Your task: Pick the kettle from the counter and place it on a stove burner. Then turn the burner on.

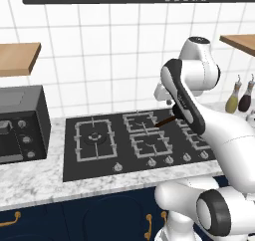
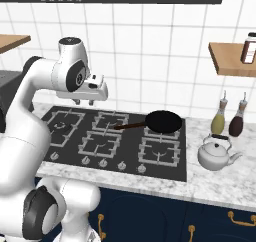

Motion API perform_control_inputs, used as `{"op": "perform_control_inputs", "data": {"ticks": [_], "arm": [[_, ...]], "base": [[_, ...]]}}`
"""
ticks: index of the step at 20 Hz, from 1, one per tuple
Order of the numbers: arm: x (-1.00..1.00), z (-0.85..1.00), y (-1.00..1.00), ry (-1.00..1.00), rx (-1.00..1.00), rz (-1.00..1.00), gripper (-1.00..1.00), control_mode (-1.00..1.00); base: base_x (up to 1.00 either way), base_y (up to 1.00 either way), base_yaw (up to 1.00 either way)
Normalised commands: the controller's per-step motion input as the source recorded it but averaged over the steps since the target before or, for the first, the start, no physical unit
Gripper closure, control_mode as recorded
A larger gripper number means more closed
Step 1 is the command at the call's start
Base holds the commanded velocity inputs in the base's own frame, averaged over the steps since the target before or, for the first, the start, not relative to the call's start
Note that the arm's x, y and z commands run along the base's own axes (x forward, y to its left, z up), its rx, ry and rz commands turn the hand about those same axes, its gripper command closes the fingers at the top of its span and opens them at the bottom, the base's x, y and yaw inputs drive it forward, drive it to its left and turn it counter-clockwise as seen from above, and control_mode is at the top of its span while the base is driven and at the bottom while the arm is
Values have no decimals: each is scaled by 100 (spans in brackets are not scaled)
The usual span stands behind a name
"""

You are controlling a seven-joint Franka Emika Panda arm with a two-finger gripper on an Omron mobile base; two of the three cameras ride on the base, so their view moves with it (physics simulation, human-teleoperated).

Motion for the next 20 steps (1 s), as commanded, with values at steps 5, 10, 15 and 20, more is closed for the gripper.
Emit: {"op": "perform_control_inputs", "data": {"ticks": [5,10,15,20], "arm": [[0,0,0,0,0,0,-100,-100],[-35,-1,-37,-9,0,-3,-100,-100],[-81,-13,-94,-12,5,-13,-100,-100],[-67,-1,-100,-18,7,-17,-100,-100]], "base": [[0,0,0],[0,0,0],[0,0,0],[0,0,0]]}}
